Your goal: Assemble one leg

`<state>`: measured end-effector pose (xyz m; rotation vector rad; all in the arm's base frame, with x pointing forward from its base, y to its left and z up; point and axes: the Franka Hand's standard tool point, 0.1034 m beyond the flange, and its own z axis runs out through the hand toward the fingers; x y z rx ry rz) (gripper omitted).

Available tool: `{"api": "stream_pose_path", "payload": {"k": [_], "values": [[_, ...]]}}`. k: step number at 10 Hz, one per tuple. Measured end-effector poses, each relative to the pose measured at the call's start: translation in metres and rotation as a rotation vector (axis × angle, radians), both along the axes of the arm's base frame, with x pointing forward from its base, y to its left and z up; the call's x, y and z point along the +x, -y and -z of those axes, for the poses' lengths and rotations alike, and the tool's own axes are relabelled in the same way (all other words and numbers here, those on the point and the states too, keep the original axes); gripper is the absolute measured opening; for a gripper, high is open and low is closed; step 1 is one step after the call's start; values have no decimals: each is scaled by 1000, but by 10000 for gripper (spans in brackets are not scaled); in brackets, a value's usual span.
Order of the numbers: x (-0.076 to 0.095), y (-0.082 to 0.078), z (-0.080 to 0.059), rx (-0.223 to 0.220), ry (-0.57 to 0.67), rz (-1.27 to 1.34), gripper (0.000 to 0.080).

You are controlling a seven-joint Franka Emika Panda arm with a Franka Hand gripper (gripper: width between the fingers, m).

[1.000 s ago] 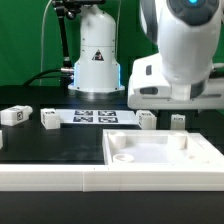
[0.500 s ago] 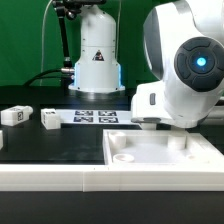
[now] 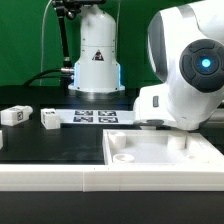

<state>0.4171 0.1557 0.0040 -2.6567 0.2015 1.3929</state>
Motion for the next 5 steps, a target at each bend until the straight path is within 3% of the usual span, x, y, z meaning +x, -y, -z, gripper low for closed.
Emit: {"api": "stream_pose_path", "payload": {"k": [1,2,3,5], "values": [[0,0,0,0,0,0,554],[0,0,0,0,0,0,358],[0,0,0,0,-1,0,291],[0,0,0,0,-1,0,291]]}}
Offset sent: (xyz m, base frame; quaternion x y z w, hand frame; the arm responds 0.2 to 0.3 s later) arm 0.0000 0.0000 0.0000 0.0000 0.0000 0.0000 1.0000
